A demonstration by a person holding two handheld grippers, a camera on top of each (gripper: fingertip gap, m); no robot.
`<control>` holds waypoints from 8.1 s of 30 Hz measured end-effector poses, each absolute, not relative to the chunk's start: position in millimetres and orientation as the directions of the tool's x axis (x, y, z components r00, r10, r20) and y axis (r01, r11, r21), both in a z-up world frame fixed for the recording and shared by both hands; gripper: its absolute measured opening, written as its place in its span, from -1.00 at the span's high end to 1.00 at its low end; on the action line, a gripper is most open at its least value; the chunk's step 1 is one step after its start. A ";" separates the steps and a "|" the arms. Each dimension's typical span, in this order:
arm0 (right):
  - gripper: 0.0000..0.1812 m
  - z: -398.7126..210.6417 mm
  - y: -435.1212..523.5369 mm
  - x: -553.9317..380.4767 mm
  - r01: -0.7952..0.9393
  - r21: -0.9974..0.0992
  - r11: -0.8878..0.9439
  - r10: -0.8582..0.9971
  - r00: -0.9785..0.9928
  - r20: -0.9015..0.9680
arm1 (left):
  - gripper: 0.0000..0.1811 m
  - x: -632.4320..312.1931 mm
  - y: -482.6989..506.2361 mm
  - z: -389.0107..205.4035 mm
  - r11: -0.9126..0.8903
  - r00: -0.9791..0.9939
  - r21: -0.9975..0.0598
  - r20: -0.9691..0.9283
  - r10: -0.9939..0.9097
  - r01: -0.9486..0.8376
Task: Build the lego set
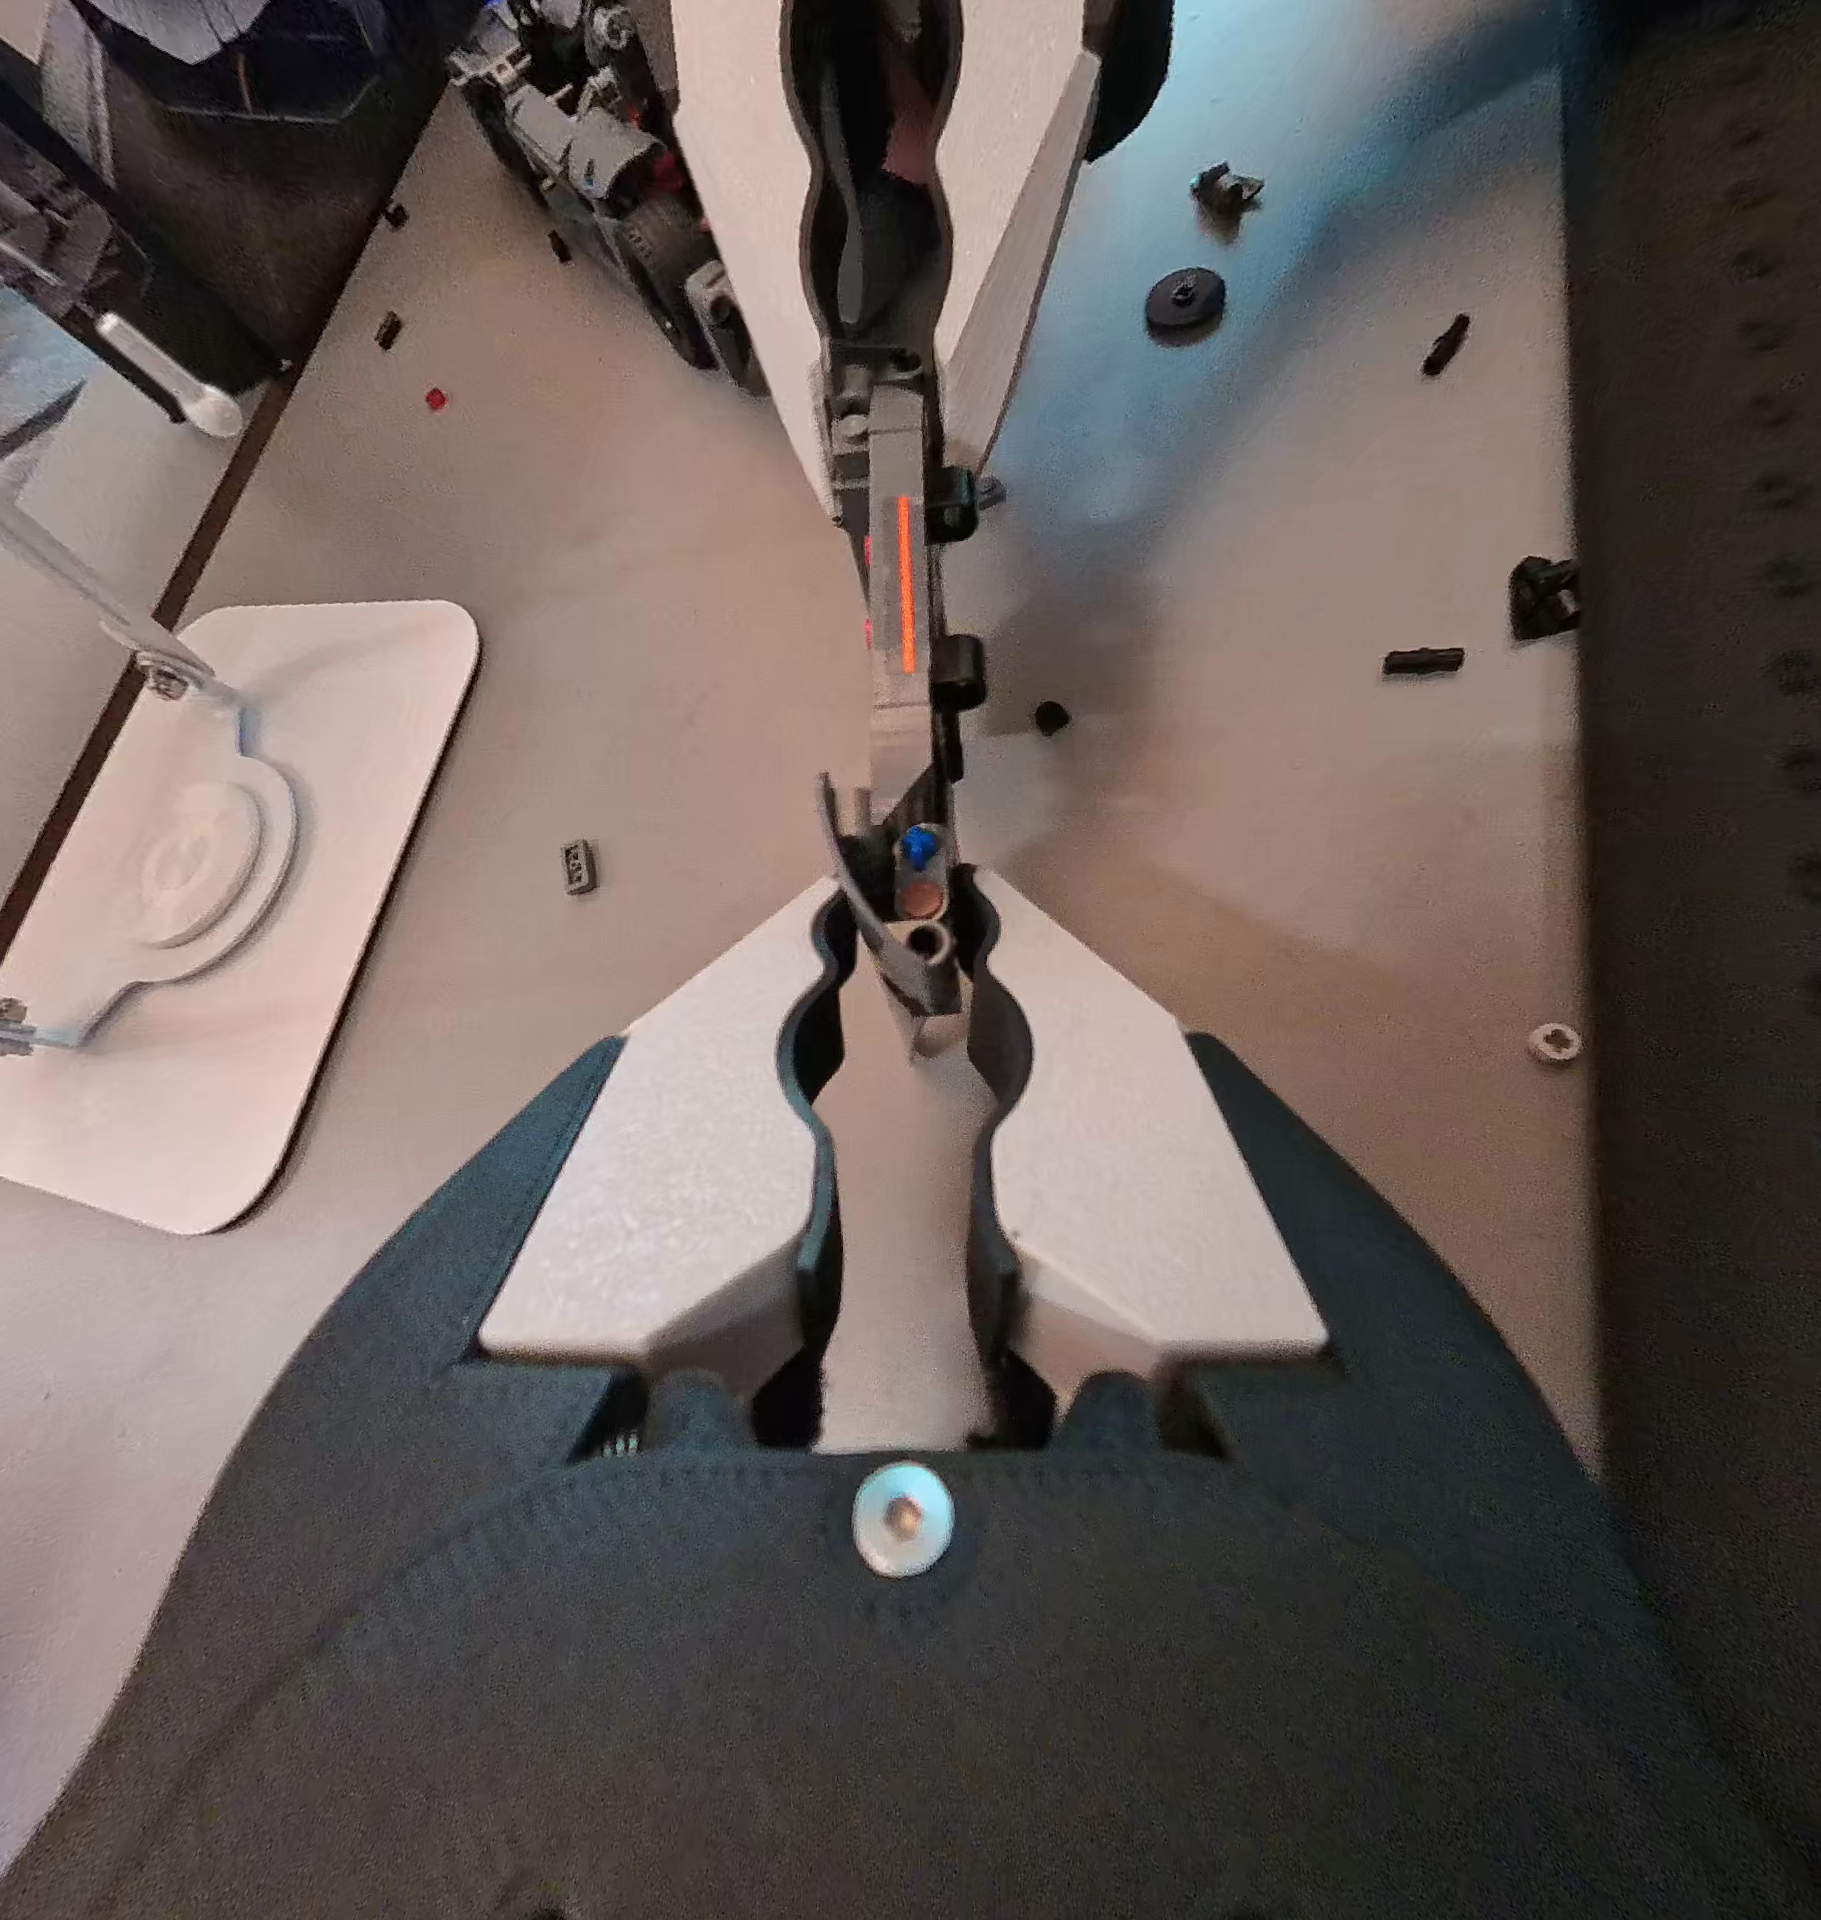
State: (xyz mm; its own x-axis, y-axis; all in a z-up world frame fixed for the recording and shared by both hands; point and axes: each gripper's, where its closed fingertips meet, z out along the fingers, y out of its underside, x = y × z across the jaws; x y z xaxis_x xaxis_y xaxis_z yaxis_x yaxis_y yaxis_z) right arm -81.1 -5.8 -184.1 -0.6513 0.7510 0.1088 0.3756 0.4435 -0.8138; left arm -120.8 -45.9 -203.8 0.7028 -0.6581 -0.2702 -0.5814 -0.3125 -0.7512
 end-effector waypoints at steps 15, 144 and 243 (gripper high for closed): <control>0.82 -186.3 6.9 -86.5 0.367 -0.789 0.493 0.771 -0.605 0.200 | 0.83 -136.8 -26.8 -199.9 -0.288 0.663 -0.625 -0.525 -0.533 -0.726; 0.82 -149.7 0.7 -107.6 0.226 -0.553 0.802 0.597 -0.340 0.727 | 0.84 -161.0 -1.5 -171.3 -0.325 0.484 -0.395 -0.833 -0.269 -0.859; 0.62 -176.9 -1.9 -98.6 0.292 -0.617 0.731 0.666 -0.500 0.553 | 0.82 -124.5 2.0 -195.9 -0.278 0.596 -0.529 -0.677 -0.432 -0.802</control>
State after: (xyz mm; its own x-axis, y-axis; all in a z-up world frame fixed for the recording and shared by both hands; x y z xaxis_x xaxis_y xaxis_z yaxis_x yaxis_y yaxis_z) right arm -98.6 -1.9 -176.9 -0.5001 0.6662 0.5532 0.2917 0.7311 -0.6167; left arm -124.5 2.0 -195.9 0.5962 -0.4319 -0.6768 -0.8019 -0.2784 -0.5287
